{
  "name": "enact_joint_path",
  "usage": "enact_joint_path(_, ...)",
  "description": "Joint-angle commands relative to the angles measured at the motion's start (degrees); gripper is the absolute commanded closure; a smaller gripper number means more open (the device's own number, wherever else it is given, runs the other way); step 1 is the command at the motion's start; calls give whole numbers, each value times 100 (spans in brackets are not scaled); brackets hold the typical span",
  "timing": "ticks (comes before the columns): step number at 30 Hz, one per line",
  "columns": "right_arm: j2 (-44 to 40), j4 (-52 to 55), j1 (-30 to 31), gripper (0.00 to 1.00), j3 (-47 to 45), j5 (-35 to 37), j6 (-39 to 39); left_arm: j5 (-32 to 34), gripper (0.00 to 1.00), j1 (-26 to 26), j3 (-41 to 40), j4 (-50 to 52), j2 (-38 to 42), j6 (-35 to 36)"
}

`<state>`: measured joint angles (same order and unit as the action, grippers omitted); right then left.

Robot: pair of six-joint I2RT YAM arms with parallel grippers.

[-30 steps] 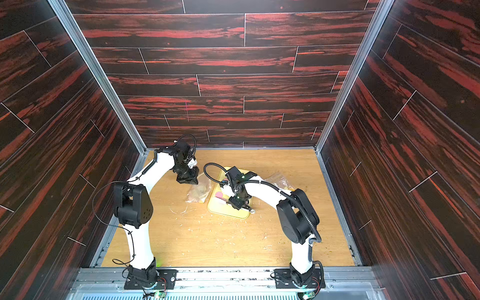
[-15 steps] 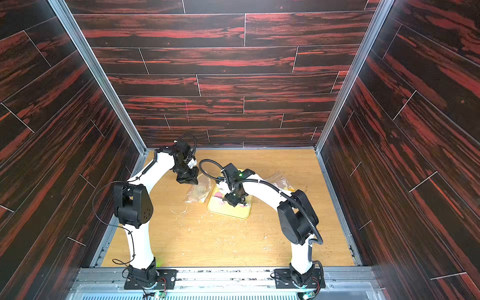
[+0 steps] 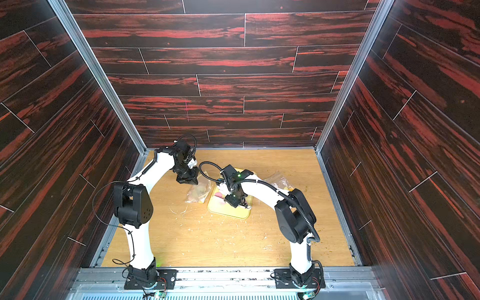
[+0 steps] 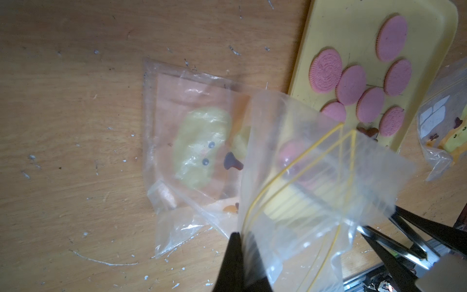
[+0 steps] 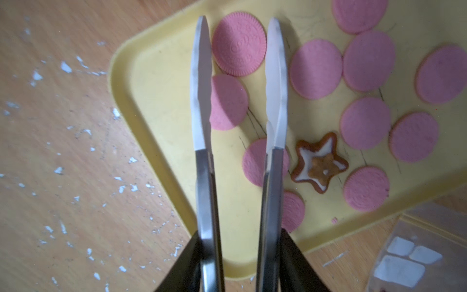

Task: Put the cookies into a resealable bag to prevent moisture
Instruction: Pick up the cookie from the tray, then place the cookie in the ziploc bag.

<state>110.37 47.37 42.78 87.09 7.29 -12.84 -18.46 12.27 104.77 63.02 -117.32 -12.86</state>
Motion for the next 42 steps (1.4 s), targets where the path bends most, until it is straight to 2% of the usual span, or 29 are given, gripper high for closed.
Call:
enact_joint_path(1, 124, 280, -1, 55, 229, 261, 12, 2, 100, -39, 85, 173, 77, 108)
enact_joint_path(11, -420, 108, -100, 57, 66, 50, 47, 9, 100, -41, 171, 173, 44, 93)
enact_joint_path(18, -1202, -199, -206, 59, -377, -283, 89, -36, 100, -34, 308, 175, -56, 82)
enact_joint_path(23, -1866, -409, -251, 59, -645, -646, 124, -51, 100, -38, 377, 186, -113, 72)
enact_joint_path(28, -2310, -860, -253, 59, -659, -1423, 159, -130, 100, -31, 408, 210, -151, 56)
enact_joint_path(32, -2219, -1119, -251, 59, -539, -1655, 155, -135, 100, -32, 404, 225, -134, 56)
enact_joint_path(38, -1515, -1134, -251, 58, -183, -1717, 43, -204, 100, -32, 419, 254, -48, 61)
enact_joint_path(42, -1281, -1168, -249, 52, -17, -1787, 27, -226, 100, -32, 399, 281, 3, 89)
